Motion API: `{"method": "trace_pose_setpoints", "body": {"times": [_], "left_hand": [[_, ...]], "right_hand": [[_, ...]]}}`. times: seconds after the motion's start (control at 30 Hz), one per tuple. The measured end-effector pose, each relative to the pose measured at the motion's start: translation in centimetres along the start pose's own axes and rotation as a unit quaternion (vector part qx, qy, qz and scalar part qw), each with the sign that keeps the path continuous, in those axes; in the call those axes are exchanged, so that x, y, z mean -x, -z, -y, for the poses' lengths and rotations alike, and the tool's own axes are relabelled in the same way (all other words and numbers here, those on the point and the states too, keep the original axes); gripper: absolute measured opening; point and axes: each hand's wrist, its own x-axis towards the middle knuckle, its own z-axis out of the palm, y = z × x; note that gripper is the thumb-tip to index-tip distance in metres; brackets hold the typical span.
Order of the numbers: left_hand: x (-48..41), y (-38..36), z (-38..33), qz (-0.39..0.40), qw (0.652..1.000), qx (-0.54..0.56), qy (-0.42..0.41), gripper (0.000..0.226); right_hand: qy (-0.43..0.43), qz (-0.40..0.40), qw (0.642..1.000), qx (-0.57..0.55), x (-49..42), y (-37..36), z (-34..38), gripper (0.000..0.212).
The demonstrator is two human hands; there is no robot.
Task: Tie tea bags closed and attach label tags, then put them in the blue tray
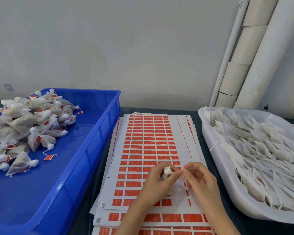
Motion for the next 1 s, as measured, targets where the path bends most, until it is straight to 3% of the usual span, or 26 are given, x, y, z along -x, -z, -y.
{"method": "trace_pose_setpoints", "body": {"times": [0.27,0.4,0.57,0.8,1.0], "left_hand": [[0.0,0.1,0.1,-0.017,1.000,0.003,-0.020,0.007],[-0.1,0.2,0.3,-0.057,0.998,0.008,-0.028,0.007],[-0.2,0.2,0.4,-0.082,0.996,0.020,-0.022,0.010],[-0.2,0.2,0.0,-0.053,0.998,0.026,-0.027,0.011],[0.0,0.1,-0.1,-0.046,0.998,0.012,-0.038,0.008]], "right_hand": [[-0.003,0.007,1.000,-0.015,0.1,-0.1,0.1,0.008],[-0.005,-0.004,0.998,-0.060,0.4,0.1,0.6,0.027],[0.059,-0.053,0.995,0.054,0.7,-0.1,-0.1,0.002],[0.091,-0.056,0.989,0.102,1.0,-0.6,-0.2,0.017],[0.069,-0.061,0.988,0.122,0.7,-0.5,-0.9,0.010]]}}
